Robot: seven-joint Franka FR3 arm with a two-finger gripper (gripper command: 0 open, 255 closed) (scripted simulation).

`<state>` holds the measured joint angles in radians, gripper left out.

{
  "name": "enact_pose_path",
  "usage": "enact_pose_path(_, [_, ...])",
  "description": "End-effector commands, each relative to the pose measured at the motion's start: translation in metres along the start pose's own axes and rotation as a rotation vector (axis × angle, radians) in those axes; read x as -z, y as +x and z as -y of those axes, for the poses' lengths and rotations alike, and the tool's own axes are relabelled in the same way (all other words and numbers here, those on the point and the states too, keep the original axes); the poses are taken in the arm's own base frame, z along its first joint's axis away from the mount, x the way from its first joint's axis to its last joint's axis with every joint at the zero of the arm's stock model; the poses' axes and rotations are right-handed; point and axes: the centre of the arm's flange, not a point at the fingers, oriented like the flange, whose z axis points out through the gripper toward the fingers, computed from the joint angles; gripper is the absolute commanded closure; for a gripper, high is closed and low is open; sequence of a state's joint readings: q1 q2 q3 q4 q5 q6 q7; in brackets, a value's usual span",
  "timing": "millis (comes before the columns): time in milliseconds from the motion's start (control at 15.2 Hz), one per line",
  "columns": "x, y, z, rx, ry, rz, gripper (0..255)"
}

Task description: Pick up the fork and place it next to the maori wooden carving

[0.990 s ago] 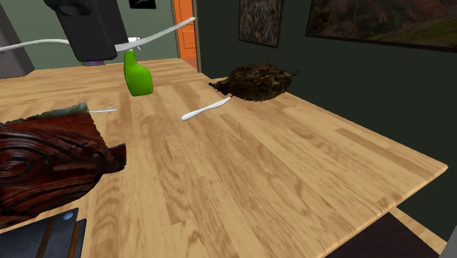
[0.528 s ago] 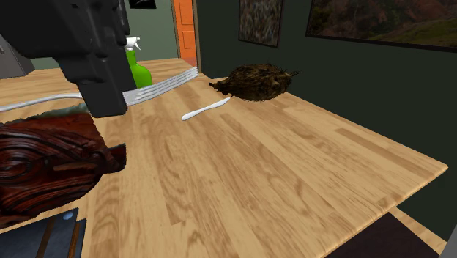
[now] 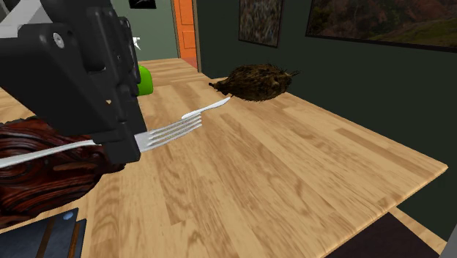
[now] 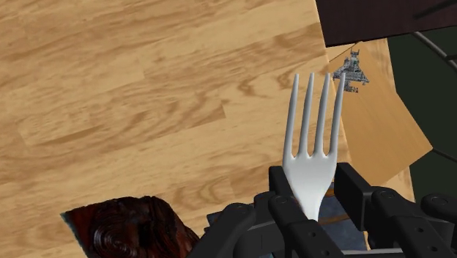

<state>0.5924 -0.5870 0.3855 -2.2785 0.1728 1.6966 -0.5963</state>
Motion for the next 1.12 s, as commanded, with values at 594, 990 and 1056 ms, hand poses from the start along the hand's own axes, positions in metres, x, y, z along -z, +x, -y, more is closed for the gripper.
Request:
enact_pose_path(594, [-0.058, 0.002, 0.001, 0.0, 0.0, 0.0, 255])
enact_pose_path(990, [-0.089, 0.004, 0.002, 0.0, 0.0, 0.0, 255])
enact_pose_path(1056, [-0.094, 0.004, 0.002, 0.0, 0.0, 0.0, 255])
